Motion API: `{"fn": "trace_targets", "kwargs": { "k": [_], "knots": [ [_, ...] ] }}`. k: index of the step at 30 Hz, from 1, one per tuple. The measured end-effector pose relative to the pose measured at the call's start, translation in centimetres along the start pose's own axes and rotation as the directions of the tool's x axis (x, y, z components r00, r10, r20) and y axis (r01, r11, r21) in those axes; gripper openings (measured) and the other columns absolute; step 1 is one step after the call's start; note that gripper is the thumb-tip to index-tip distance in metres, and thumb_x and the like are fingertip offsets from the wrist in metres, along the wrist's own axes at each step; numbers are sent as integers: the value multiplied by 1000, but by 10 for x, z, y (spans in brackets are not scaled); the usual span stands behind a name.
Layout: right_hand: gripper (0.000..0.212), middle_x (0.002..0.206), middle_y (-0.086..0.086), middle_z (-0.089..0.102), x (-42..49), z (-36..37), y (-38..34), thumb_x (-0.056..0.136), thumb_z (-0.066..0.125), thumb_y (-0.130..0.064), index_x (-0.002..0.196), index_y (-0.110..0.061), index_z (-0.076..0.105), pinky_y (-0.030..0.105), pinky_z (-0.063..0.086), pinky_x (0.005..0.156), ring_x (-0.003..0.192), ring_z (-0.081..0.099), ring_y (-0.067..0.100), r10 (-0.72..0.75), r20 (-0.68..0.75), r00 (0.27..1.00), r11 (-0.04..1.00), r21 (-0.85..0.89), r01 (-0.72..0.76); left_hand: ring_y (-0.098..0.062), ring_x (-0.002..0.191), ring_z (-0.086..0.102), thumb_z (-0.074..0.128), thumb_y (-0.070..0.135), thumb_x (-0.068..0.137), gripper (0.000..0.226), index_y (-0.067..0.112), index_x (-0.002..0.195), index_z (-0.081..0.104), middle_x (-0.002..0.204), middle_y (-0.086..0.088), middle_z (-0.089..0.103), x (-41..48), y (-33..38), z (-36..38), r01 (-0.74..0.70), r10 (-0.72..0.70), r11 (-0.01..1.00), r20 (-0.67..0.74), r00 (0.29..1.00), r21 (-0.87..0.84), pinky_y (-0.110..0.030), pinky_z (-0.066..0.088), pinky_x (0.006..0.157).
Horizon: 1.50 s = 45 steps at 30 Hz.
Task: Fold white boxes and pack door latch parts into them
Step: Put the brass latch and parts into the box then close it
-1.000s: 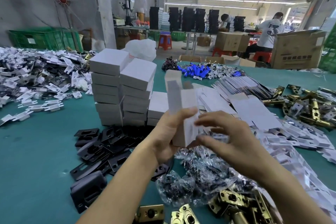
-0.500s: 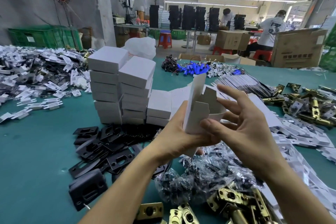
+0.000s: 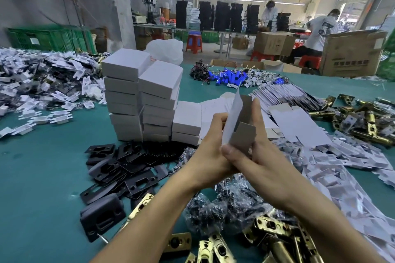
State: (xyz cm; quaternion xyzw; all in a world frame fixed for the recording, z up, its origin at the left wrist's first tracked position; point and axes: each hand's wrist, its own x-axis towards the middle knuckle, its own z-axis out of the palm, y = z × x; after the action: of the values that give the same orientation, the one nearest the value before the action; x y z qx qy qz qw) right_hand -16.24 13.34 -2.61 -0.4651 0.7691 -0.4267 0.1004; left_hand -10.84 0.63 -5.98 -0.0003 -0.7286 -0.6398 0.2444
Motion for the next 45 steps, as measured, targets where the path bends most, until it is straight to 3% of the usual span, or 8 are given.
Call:
{"fn": "trace_targets", "kwargs": {
  "k": [9,13,16,22,27,31,33,45],
  "knots": [
    [106,142,-34,32,6,-27,14,67,54,-74,147,-57,-13,14,41,101,122,48,-11,86,155,984,994,59,-97,-23,92,70,82,29,70,75,28,136,46,118,-3,66,2,-7,-6,73,-71,997,-68,995,20,-47,60,63],
    [68,94,-18,63,-1,-51,28,83,61,-58,145,-36,41,9,45,65,79,62,-1,274,152,950,901,-386,-198,-22,91,67,75,21,66,61,40,120,56,114,1,63,3,-7,-13,168,-179,984,-294,939,-61,-43,61,55],
    [33,97,-17,63,-6,-65,34,88,69,-44,118,-30,65,10,39,61,74,55,-6,416,159,895,758,-605,-244,-22,87,64,70,25,64,42,33,105,62,102,3,66,5,-8,-15,210,-223,975,-352,909,-76,-50,62,59],
    [65,61,1,72,-16,-74,25,78,83,-24,134,-28,50,21,47,45,48,66,13,624,314,715,758,-468,-455,-22,75,65,70,29,66,32,19,96,67,89,-4,67,4,-6,-15,205,-246,968,-403,882,-142,-43,60,53],
    [104,105,-4,63,-18,-59,10,63,92,-27,148,-39,33,25,57,55,62,70,14,636,327,699,719,-580,-384,-23,78,71,80,30,65,41,24,103,67,97,-5,70,5,-3,-16,161,-213,975,-450,867,-153,-36,57,52],
    [110,138,-7,46,-22,-47,0,60,89,-44,147,-52,23,28,49,90,117,57,16,611,273,743,610,-761,-222,-26,81,71,81,29,65,38,28,100,67,97,-5,71,4,-3,-16,144,-190,981,-466,864,-132,-35,57,52],
    [109,143,-6,43,-23,-46,0,61,88,-42,148,-52,22,27,48,86,103,57,12,616,254,745,596,-769,-230,-31,86,70,84,24,72,35,27,102,66,98,-6,70,4,-4,-17,142,-186,982,-475,860,-128,-34,57,52],
    [82,79,1,72,-24,-66,11,70,82,0,132,-43,50,26,59,62,60,67,9,506,334,795,812,-496,-309,-27,81,73,81,30,64,33,30,94,70,87,2,75,3,-9,-17,196,-217,976,-396,892,-94,-38,60,53]
  ]
}}
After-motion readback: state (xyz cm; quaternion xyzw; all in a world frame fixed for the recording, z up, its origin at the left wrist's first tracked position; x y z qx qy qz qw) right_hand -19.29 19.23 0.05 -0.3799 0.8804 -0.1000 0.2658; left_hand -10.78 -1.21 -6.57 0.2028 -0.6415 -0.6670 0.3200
